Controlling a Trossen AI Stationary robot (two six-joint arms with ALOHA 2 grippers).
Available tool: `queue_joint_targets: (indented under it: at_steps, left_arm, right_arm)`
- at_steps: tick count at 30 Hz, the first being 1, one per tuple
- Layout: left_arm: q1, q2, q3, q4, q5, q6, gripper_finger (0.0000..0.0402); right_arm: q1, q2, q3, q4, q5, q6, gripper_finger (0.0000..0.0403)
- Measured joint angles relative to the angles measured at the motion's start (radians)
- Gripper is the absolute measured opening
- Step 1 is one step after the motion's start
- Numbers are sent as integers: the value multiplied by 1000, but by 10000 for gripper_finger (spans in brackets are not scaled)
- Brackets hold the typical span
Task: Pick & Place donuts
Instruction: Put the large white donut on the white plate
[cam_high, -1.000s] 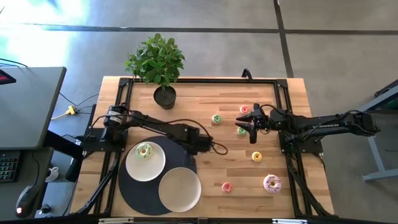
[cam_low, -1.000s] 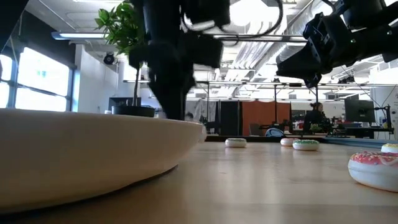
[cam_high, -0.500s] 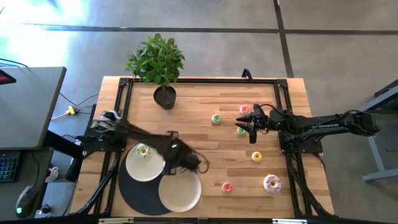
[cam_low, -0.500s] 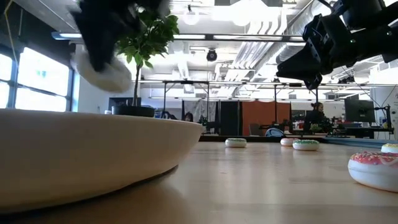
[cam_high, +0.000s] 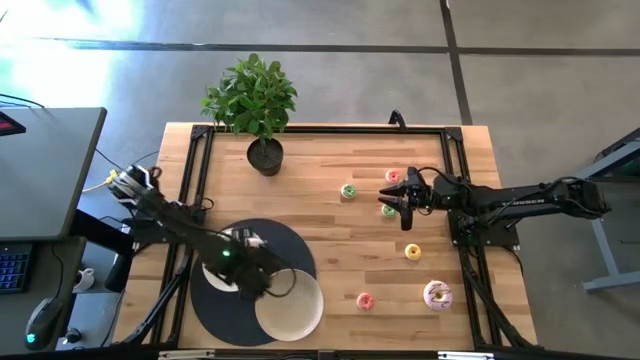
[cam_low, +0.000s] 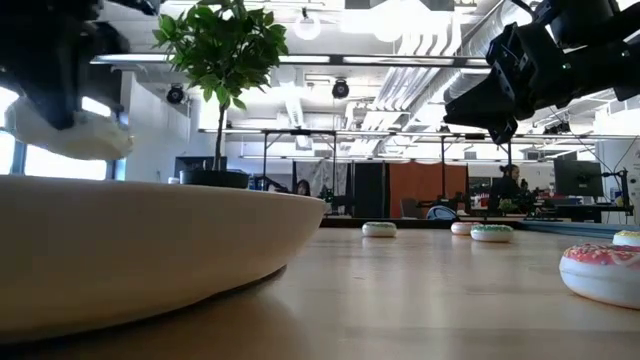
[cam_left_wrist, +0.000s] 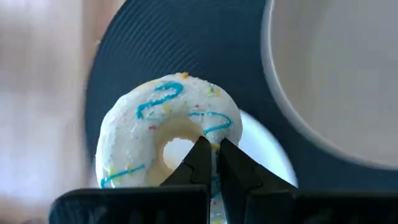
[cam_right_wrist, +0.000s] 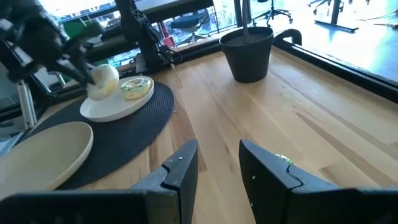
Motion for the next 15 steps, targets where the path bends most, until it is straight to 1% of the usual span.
queue_joint_targets:
  at_steps: [2, 4, 6, 7, 10, 15]
  left_arm:
    - [-1, -46, -91, 167, -2, -8, 2]
    - [-1, -78, -193, 247, 4, -16, 2]
    - [1, -103, -270, 321, 3, -31, 2]
    - [1, -116, -303, 339, -6, -50, 3]
    - [1, -127, -390, 315, -19, -152, 3]
    - [1, -134, -460, 337, -21, -292, 3]
  right_arm:
    - [0, 0, 0, 3, 0, -7, 114]
    - [0, 0, 0, 3, 0, -9, 114]
    - [0, 0, 0, 6, 0, -10, 114]
    - [0, 1, 0, 12, 0, -10, 114]
    - [0, 5, 0, 14, 0, -10, 114]
    - [0, 19, 0, 27, 0, -21, 114]
